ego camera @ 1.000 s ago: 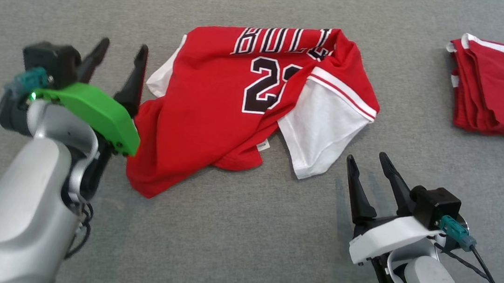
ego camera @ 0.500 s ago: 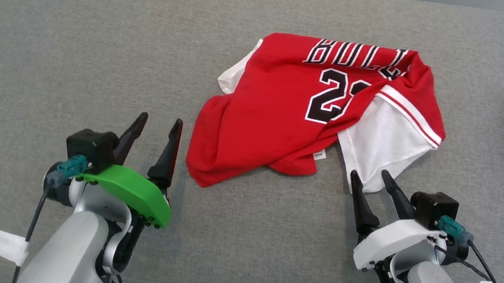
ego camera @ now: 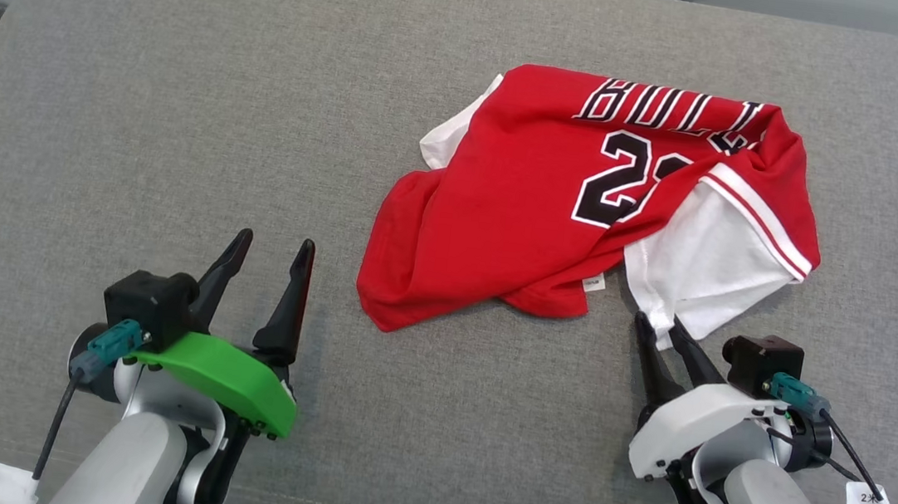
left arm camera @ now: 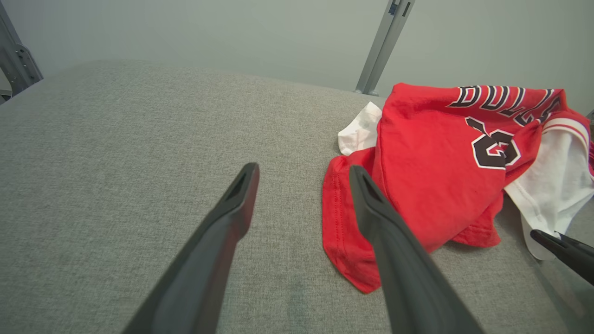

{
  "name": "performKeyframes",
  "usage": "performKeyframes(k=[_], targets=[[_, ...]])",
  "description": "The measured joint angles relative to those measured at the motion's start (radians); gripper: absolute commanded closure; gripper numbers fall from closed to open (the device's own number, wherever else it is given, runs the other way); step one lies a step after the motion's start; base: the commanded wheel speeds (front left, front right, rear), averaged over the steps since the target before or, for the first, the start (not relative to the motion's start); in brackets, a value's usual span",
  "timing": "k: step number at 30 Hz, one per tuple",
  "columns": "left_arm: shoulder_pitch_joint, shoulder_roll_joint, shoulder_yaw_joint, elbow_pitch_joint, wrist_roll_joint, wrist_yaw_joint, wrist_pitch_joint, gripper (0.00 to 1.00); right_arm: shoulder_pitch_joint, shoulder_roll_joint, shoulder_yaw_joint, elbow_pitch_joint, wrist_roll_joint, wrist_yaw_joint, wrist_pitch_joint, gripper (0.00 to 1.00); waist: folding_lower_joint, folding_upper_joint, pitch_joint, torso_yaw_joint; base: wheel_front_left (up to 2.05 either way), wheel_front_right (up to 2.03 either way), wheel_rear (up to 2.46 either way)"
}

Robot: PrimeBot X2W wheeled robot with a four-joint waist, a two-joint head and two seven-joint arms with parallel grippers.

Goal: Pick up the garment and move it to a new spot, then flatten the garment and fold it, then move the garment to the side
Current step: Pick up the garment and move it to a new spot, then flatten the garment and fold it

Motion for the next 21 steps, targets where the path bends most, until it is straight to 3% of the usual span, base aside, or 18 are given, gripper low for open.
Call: performKeyframes(k=[2,3,6,10,17,21], targets=[[0.010,0.002,0.002,-0.009,0.000,0.000,-0.001,0.00,0.000,-0.001,0.002,0.005,0.000,0.000,0.004,0.95,0.0000,0.0000,0.001,-0.006,0.00,0.00,0.00],[0.015,0.001,0.001,-0.014,0.000,0.000,-0.003,0.00,-0.001,-0.002,0.002,0.006,0.000,0.000,0.004,1.00,0.0000,0.0000,0.002,-0.009,0.00,0.00,0.00],[0.019,-0.001,-0.001,-0.021,0.000,0.000,-0.006,0.00,-0.005,-0.006,0.002,0.004,0.000,0.002,0.013,1.00,0.0000,0.0000,0.003,-0.019,0.00,0.00,0.00],[0.020,-0.006,-0.002,-0.024,0.000,0.000,-0.010,0.00,-0.035,-0.011,0.005,-0.032,0.003,0.033,0.022,1.00,0.0000,0.0000,0.003,-0.033,0.00,0.00,0.00],[0.020,-0.025,-0.029,-0.024,-0.002,0.000,-0.017,0.00,-0.116,-0.031,0.096,-0.182,0.054,0.142,0.115,1.00,0.0000,0.0000,-0.013,-0.045,0.00,0.00,0.00],[0.021,-0.046,-0.046,-0.024,-0.002,0.000,-0.017,0.00,-0.181,-0.034,0.153,-0.288,0.116,0.145,0.209,1.00,0.0000,0.0000,-0.028,-0.043,0.00,0.00,0.00]])
